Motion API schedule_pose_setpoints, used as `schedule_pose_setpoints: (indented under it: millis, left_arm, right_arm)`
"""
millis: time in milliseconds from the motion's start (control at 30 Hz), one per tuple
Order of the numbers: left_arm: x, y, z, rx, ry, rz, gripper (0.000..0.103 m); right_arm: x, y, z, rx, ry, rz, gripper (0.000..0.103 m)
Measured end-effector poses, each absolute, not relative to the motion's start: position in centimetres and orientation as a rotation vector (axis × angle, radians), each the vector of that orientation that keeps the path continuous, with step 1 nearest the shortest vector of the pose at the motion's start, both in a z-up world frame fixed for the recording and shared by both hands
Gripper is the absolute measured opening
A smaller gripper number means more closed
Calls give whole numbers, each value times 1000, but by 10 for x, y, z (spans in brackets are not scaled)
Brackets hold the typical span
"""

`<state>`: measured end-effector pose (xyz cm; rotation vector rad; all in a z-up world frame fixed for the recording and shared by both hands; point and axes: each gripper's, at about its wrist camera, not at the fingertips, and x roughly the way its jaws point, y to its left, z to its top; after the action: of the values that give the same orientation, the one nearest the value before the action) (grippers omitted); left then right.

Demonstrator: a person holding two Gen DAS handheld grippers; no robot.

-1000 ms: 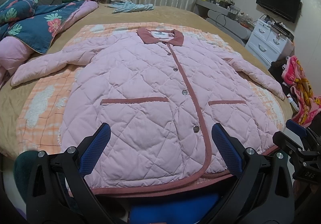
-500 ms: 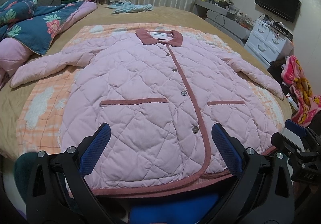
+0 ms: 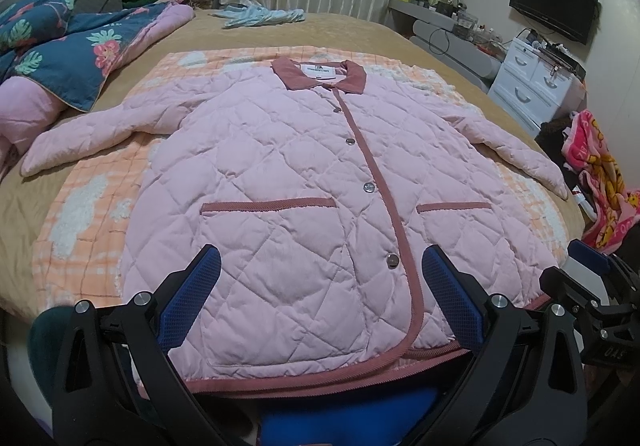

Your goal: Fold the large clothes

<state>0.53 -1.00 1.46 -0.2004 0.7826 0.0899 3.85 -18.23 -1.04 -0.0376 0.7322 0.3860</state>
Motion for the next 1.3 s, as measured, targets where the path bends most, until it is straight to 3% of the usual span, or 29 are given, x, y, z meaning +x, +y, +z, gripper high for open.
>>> schedule_pose_setpoints:
  millis: [533,1300]
  left_arm:
    - [32,6,17,-206,785,117,94]
    - [105,23,64,-207,750,156,94]
  right_arm:
    - [68,-182,5,-46,712,412,99]
    - [146,-165,64,-13,656,423,99]
